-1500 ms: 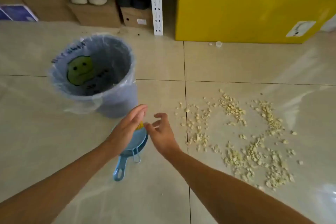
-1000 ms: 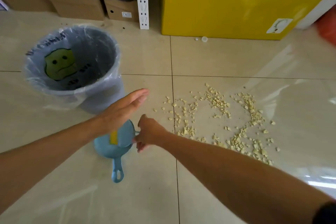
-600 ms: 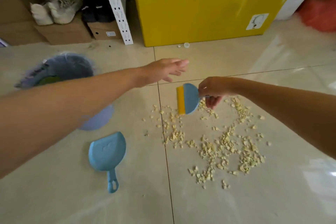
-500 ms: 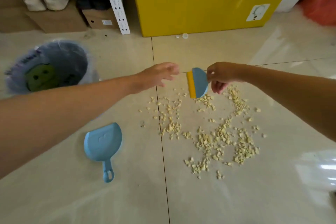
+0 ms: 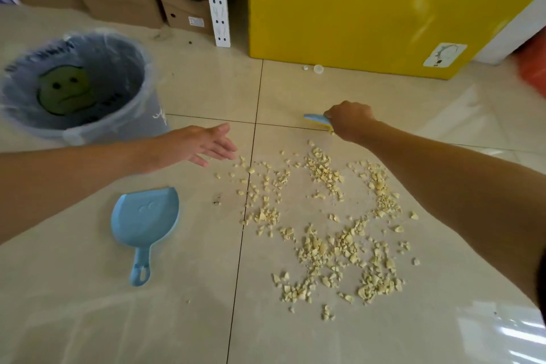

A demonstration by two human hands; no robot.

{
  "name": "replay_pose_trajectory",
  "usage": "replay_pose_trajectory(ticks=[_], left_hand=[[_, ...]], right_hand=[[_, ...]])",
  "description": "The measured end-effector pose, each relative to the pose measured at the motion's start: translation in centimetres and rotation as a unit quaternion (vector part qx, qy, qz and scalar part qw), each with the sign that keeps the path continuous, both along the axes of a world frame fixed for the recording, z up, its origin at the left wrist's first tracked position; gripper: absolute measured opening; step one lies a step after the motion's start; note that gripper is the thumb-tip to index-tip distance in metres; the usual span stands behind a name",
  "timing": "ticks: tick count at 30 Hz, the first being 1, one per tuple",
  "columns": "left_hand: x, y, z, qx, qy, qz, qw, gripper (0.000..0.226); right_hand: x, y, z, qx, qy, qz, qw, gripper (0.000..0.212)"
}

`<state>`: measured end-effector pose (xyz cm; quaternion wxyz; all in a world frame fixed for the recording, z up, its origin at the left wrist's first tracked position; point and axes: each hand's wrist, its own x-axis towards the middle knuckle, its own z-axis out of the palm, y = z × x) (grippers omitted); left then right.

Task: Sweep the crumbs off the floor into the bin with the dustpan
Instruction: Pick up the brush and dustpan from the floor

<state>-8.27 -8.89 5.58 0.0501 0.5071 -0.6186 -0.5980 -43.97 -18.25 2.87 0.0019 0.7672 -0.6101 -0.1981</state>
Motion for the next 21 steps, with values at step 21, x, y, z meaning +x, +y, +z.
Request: replay_pose_trajectory(ticks=[21], left_hand=[[-7.6,0.0,-1.9,0.061,0.072,0.004,0.996,0.075]], right_hand=[[-8.0,0.0,3.5,0.027,-0.105,0.02,0.994,0.026]])
